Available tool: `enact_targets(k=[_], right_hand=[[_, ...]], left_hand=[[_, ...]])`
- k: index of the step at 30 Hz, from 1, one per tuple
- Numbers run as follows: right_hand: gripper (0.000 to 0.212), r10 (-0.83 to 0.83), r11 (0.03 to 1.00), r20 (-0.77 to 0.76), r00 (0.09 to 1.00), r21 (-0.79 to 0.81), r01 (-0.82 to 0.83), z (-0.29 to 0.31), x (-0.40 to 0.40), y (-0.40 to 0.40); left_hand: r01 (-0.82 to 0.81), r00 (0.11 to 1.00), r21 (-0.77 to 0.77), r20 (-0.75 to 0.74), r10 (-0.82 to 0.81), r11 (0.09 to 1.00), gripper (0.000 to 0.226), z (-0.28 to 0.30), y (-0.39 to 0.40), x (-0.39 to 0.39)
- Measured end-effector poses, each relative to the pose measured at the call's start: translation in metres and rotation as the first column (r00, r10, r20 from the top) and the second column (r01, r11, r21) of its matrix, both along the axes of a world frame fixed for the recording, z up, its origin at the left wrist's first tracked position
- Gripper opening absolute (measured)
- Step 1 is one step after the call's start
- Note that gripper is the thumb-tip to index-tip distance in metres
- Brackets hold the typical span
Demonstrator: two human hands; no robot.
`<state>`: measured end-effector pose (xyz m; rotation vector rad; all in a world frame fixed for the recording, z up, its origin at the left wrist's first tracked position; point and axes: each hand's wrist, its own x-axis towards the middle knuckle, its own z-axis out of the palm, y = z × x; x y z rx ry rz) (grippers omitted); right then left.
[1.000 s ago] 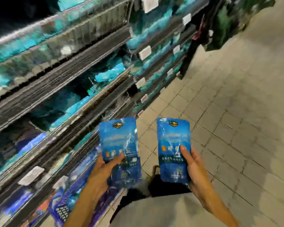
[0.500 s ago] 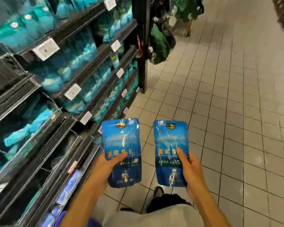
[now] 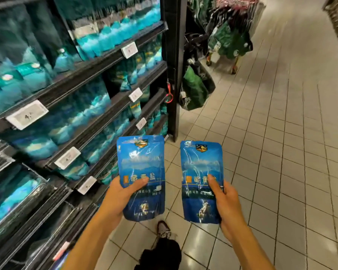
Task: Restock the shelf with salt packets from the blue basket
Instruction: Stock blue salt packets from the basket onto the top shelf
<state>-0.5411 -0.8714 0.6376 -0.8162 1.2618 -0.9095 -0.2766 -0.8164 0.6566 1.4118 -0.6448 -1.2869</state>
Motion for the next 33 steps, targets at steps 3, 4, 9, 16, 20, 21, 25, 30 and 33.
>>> enact_targets(k=[3,4,9,16,20,21,25,30,33], right_hand=[[0.064,0.026,0.999,0.012,1.0,-0.035,-0.025,0.012,0.022,-0.058],[0.064,0.033,0.998,0.014,0.999,-0.052,-0.032,0.017,0.029,-0.076],[0.064,0.046,0.987,0.017,0.999,-0.158,-0.043,0.053,0.065,-0.173],[0.036,0.121,0.936,0.112,0.986,-0.344,-0.075,0.118,0.114,-0.292],[0.025,0.23,0.893,0.166,0.959,-0.427,-0.141,0.146,0.146,-0.358],[0.026,0.262,0.881,0.177,0.949,-0.444,-0.161,0.153,0.155,-0.373],[0.033,0.39,0.822,0.229,0.892,-0.523,-0.226,0.182,0.192,-0.441],[0.021,0.582,0.704,0.259,0.771,-0.635,-0.318,0.235,0.247,-0.508],[0.018,0.707,0.615,0.257,0.659,-0.683,-0.393,0.272,0.286,-0.53]], left_hand=[[-0.036,0.999,-0.032,0.013,0.036,0.999,0.044,0.008,-0.054,0.018],[-0.05,0.999,-0.046,0.006,0.051,0.998,0.041,0.012,-0.071,0.023],[-0.103,0.995,-0.143,-0.006,0.104,0.984,0.058,0.05,-0.161,0.056],[-0.146,0.988,-0.29,0.006,0.154,0.946,0.038,0.122,-0.262,0.096],[-0.2,0.976,-0.351,0.007,0.216,0.915,0.036,0.155,-0.302,0.115],[-0.217,0.971,-0.363,0.019,0.24,0.906,0.038,0.163,-0.311,0.119],[-0.306,0.923,-0.42,0.09,0.375,0.854,0.043,0.198,-0.351,0.133],[-0.438,0.834,-0.482,0.099,0.543,0.759,0.045,0.246,-0.377,0.142],[-0.5,0.765,-0.529,0.102,0.636,0.686,0.048,0.279,-0.378,0.153]])
